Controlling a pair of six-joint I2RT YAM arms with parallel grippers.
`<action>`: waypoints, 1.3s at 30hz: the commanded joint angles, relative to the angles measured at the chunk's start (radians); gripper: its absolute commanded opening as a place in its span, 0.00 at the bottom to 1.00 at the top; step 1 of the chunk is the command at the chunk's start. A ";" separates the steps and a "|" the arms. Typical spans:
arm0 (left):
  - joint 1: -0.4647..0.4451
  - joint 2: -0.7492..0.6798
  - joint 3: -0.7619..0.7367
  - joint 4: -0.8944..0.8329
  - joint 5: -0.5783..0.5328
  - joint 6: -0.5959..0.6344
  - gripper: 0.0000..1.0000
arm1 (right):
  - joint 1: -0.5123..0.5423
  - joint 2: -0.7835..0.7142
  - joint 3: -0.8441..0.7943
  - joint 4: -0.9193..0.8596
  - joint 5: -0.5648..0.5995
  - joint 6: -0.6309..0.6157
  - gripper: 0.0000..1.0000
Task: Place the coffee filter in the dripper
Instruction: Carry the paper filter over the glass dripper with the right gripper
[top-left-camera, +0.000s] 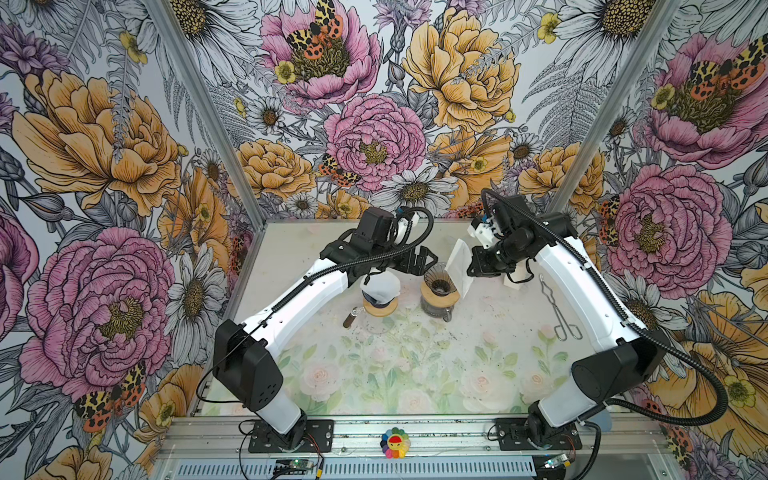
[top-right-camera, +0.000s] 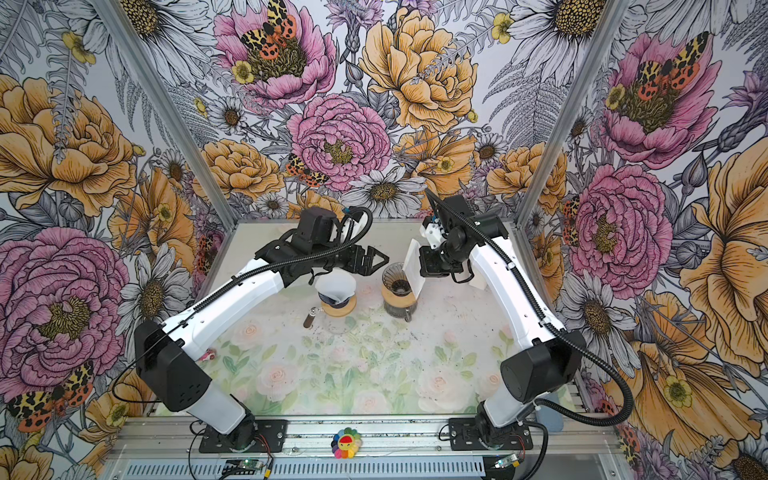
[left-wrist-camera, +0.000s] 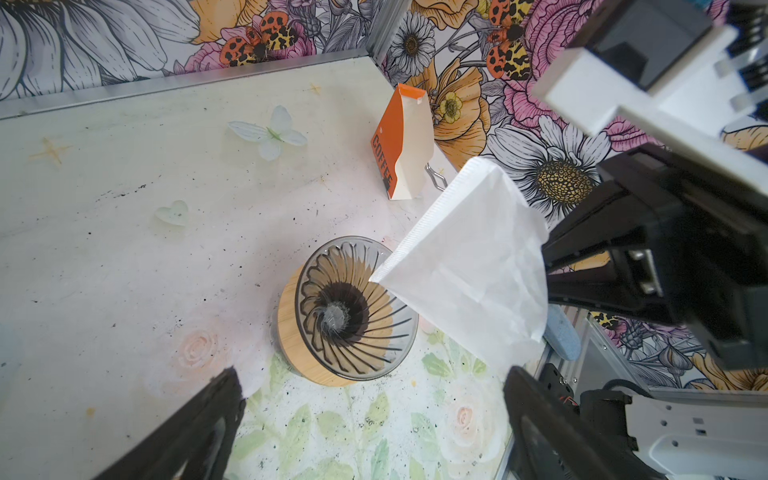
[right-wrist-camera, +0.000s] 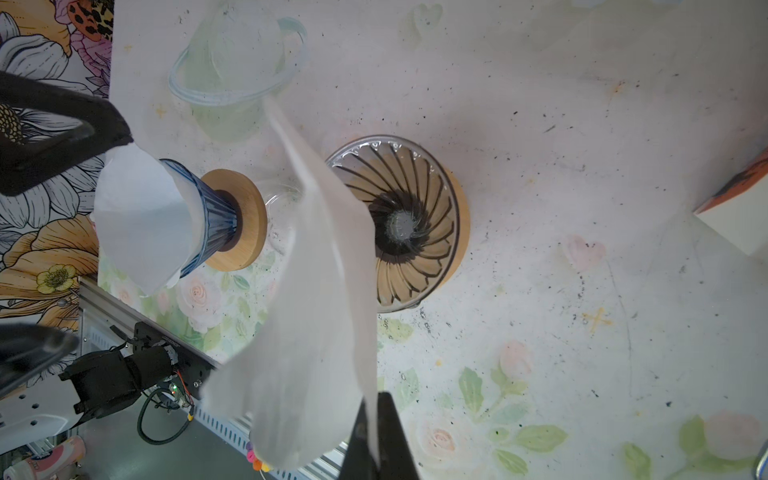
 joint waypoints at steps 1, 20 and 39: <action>0.001 -0.019 -0.010 -0.005 0.016 0.025 0.99 | 0.023 0.051 0.062 -0.027 0.058 0.022 0.00; 0.020 0.011 -0.006 -0.007 0.028 0.002 0.99 | 0.067 0.248 0.214 -0.061 0.119 0.028 0.11; -0.002 0.072 0.058 -0.007 0.029 -0.037 0.99 | 0.069 0.136 0.084 0.107 0.150 0.068 0.37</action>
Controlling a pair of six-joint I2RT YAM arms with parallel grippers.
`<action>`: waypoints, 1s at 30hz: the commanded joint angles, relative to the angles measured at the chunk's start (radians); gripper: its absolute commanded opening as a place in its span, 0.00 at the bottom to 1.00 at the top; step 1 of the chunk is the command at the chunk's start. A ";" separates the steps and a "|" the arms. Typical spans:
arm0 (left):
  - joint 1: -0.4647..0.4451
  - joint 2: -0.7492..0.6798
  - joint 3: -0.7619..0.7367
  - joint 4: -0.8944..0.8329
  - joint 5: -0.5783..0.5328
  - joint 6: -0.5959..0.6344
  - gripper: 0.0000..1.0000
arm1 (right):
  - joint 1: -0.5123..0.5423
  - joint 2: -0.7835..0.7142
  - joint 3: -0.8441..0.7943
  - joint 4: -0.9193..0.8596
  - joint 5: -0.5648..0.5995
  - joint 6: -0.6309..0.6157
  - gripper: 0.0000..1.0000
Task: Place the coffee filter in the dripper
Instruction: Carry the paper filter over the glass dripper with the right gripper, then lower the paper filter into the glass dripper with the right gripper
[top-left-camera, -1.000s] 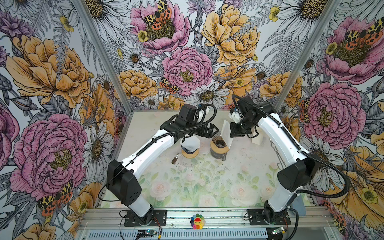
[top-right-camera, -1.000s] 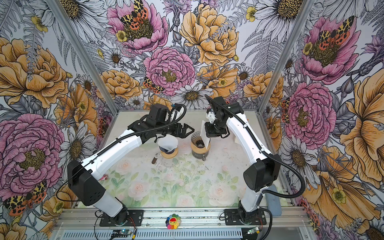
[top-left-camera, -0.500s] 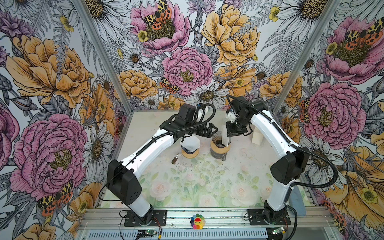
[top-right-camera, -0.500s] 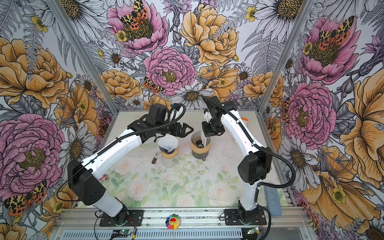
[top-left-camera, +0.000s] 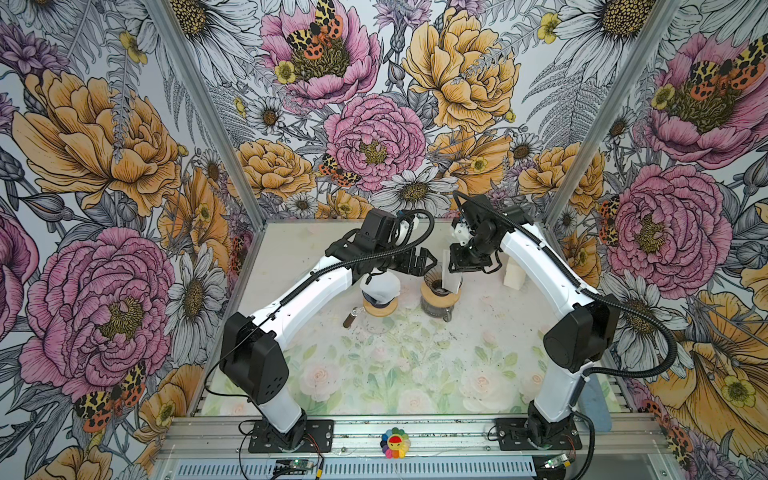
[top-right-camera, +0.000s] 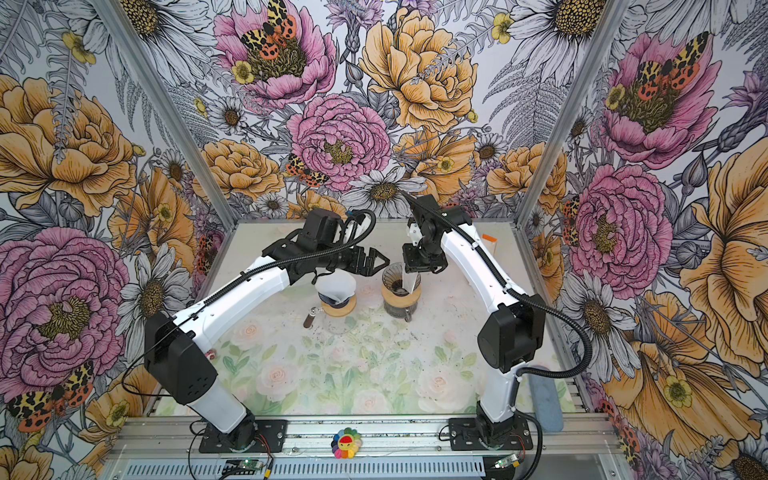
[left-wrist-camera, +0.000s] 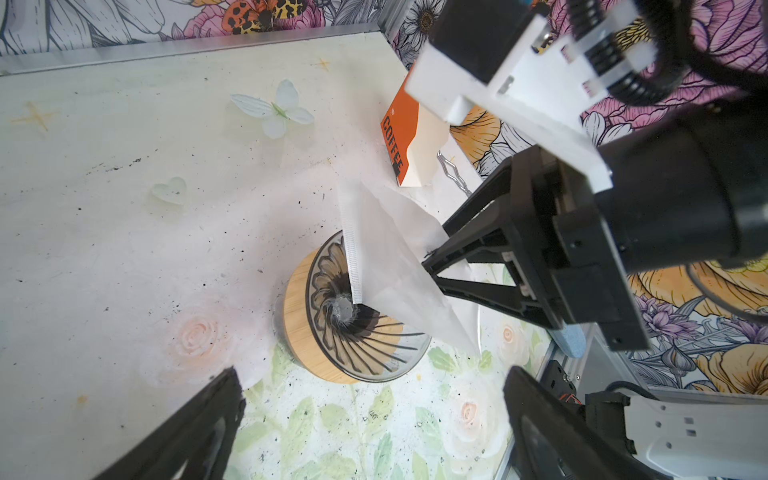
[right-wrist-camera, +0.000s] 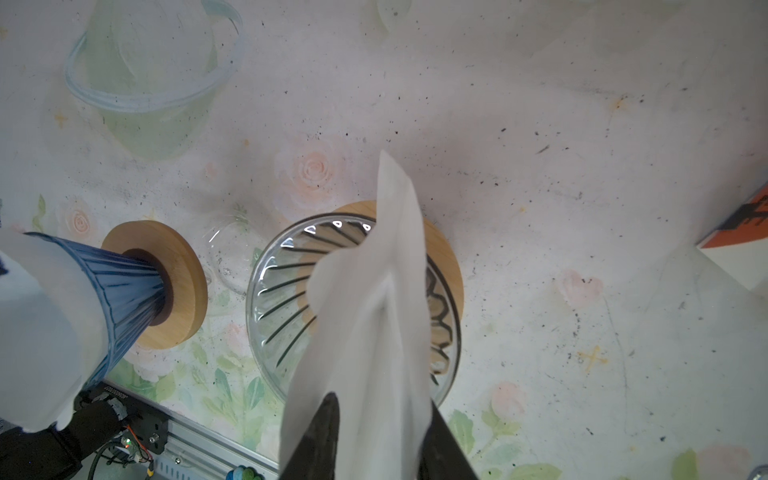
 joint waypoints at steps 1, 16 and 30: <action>-0.014 0.026 0.047 0.006 0.021 -0.024 0.99 | 0.005 -0.079 -0.015 0.058 0.040 0.009 0.37; -0.040 0.106 0.121 0.006 0.010 -0.065 0.99 | -0.055 -0.179 -0.171 0.169 0.053 0.038 0.42; -0.080 0.236 0.275 -0.064 0.008 -0.062 0.99 | -0.176 -0.288 -0.400 0.318 -0.008 0.056 0.46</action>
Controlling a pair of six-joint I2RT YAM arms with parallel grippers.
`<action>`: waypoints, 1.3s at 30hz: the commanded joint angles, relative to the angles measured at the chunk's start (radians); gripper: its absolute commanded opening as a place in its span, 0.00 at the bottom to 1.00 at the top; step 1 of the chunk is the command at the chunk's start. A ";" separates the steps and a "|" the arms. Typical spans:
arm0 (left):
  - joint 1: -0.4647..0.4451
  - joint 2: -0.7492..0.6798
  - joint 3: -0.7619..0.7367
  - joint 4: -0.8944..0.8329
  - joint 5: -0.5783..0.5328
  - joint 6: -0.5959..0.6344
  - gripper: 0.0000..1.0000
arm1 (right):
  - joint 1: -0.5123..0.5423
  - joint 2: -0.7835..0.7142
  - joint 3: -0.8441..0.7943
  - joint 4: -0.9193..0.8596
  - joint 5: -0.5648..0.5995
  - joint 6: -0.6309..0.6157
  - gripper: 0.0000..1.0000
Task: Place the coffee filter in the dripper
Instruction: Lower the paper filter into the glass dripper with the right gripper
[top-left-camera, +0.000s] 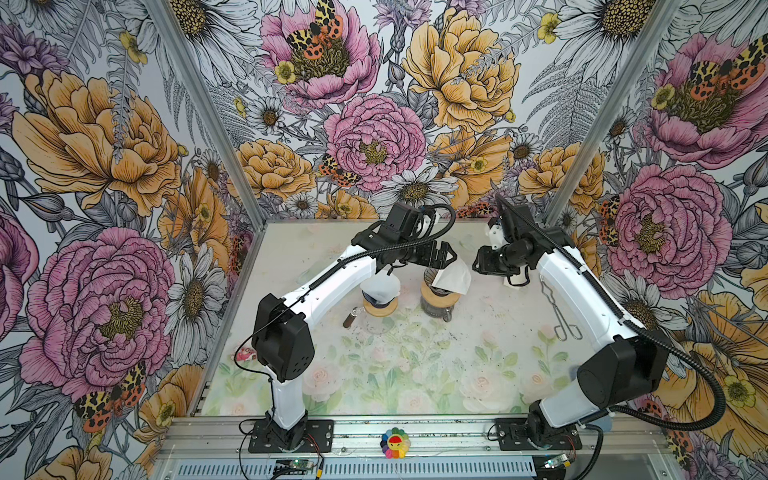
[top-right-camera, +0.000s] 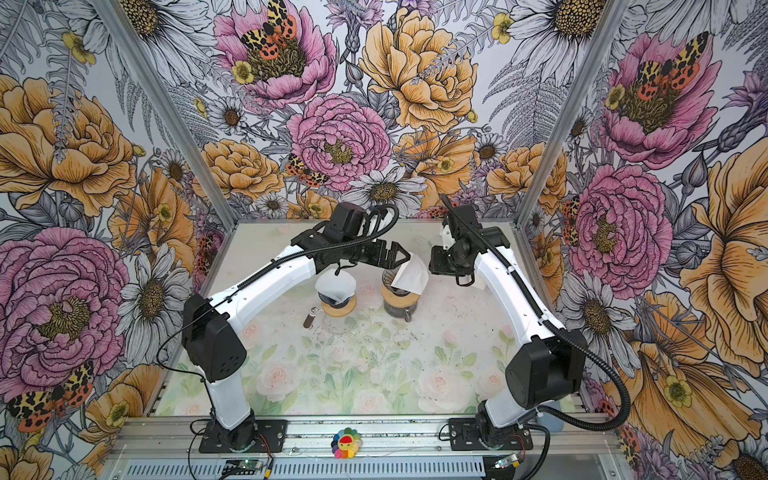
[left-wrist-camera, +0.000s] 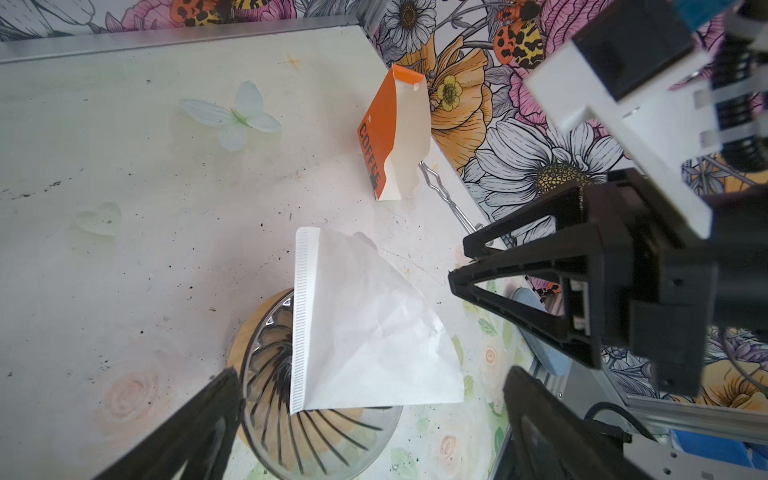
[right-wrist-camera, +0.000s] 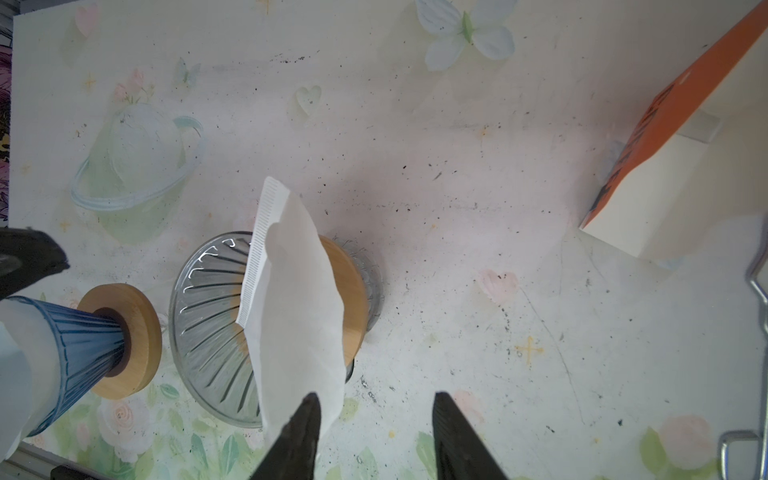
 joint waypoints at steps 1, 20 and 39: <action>-0.011 0.031 0.053 -0.040 0.006 -0.010 0.99 | -0.019 -0.014 -0.050 0.072 -0.045 0.017 0.46; -0.030 0.094 0.151 -0.101 -0.011 -0.005 0.99 | -0.030 0.002 -0.135 0.224 -0.308 0.033 0.40; -0.012 0.045 0.117 -0.127 -0.045 0.009 0.99 | 0.049 0.039 -0.072 0.237 -0.359 0.053 0.39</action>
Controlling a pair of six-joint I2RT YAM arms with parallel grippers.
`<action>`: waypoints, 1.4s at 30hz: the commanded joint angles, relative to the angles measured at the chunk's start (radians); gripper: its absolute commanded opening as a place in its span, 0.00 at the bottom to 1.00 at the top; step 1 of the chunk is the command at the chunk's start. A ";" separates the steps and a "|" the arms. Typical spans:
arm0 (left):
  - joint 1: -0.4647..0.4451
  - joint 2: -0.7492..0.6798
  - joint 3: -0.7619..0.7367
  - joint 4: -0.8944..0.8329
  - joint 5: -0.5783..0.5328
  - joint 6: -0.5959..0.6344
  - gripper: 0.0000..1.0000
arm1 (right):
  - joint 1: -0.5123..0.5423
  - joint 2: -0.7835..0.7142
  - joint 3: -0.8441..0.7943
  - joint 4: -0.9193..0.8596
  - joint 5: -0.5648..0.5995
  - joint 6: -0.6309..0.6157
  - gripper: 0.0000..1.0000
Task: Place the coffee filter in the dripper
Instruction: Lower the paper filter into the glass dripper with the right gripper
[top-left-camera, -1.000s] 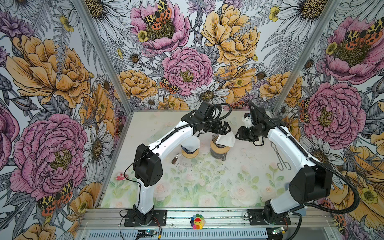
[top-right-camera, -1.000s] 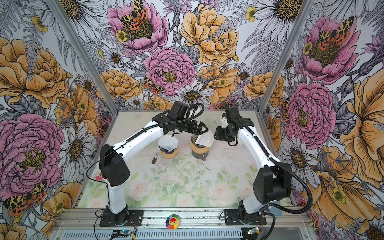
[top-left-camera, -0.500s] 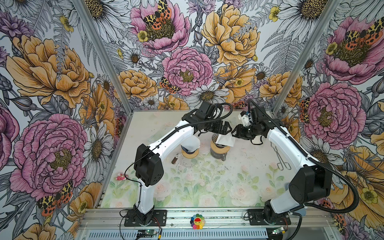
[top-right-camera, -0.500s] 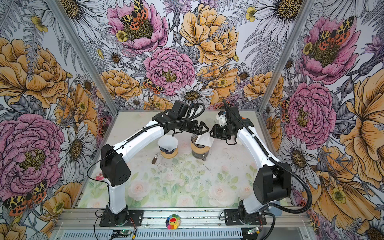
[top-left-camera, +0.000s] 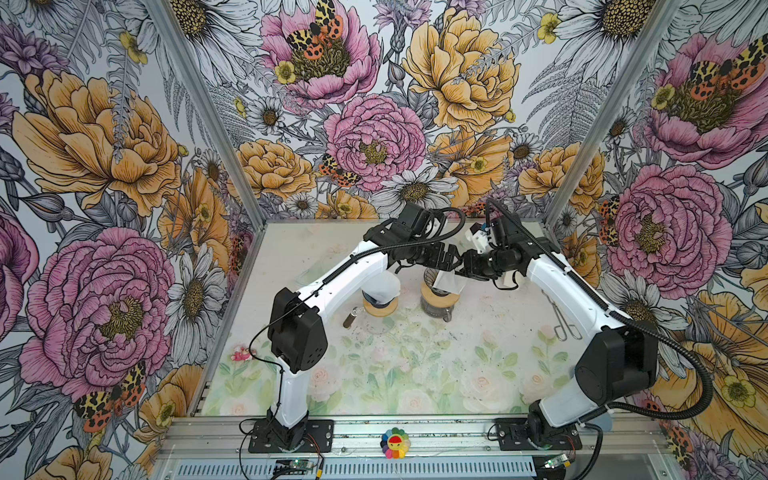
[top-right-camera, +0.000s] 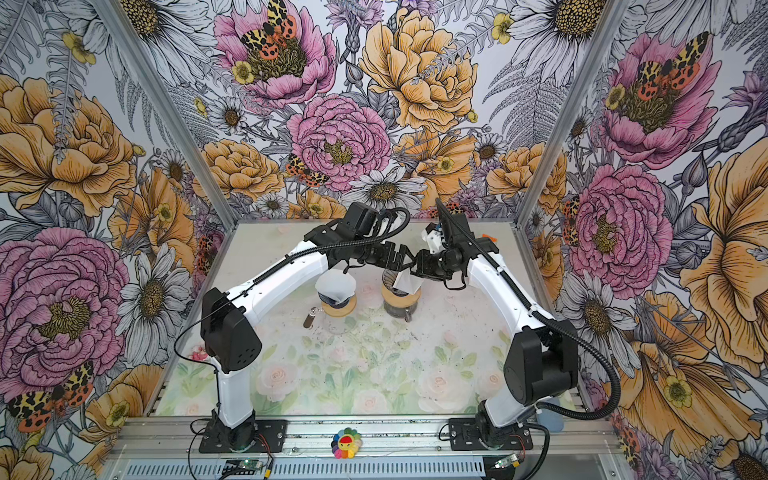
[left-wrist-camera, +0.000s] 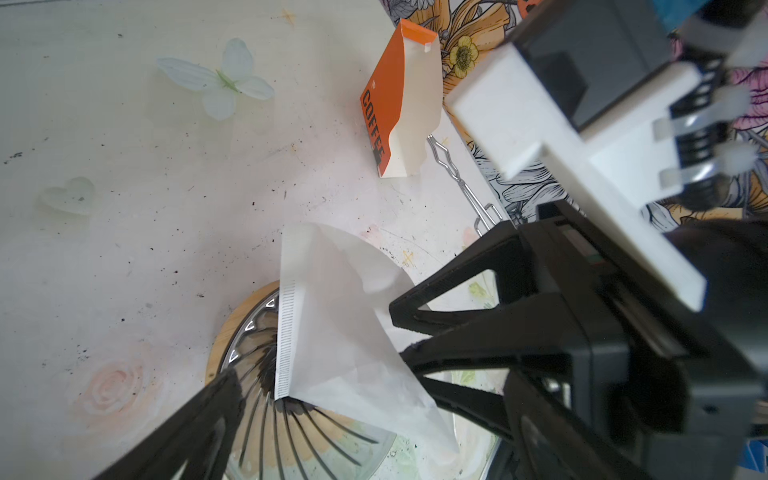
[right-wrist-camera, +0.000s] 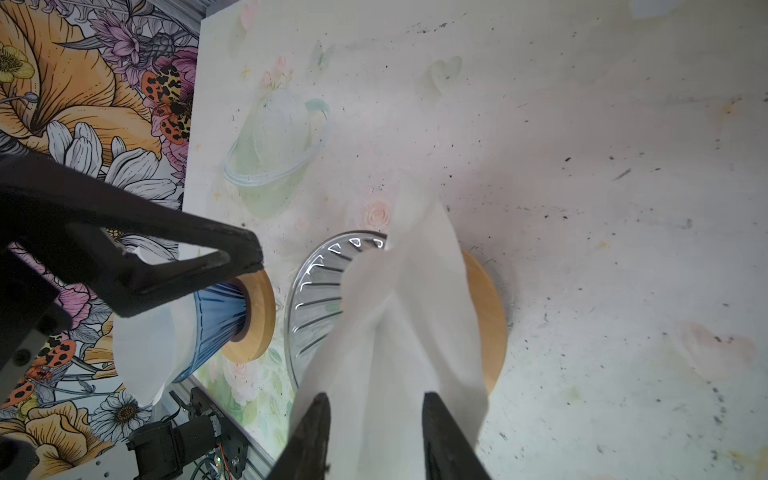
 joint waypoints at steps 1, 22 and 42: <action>0.011 -0.054 -0.016 0.005 -0.037 0.005 0.99 | 0.022 0.011 0.050 0.014 -0.015 0.005 0.40; 0.067 -0.086 -0.103 0.003 -0.049 0.006 0.90 | 0.074 0.060 0.119 0.013 -0.030 0.010 0.41; 0.052 -0.054 -0.031 0.002 -0.028 0.009 0.91 | -0.006 -0.116 0.059 0.013 0.143 -0.021 0.48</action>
